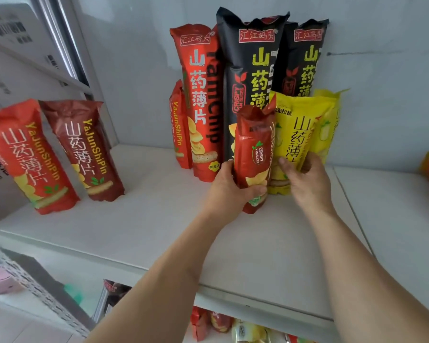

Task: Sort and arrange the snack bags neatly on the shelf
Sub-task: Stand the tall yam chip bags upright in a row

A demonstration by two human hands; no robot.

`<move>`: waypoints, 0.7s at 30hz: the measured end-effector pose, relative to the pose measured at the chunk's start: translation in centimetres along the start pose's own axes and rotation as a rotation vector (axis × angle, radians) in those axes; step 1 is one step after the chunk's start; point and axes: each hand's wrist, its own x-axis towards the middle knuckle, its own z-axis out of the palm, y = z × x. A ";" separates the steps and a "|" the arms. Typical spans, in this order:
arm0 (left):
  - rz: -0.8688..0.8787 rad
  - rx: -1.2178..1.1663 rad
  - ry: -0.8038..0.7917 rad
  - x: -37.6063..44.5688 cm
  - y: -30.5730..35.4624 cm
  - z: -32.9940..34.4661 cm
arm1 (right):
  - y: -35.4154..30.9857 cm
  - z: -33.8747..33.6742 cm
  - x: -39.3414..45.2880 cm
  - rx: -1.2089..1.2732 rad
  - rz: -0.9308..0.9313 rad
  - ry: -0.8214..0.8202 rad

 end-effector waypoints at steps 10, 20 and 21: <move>-0.066 -0.039 0.017 -2.7 -2.4 -8.3 | -1.7 0.4 -3.8 -0.016 -0.053 -0.140; -0.086 0.128 0.140 -5.1 -5.4 -19.0 | -6.1 9.7 -8.1 0.155 -0.113 -0.427; -0.085 0.140 0.144 -5.3 -5.6 -19.9 | -6.5 10.7 -8.4 0.172 -0.114 -0.451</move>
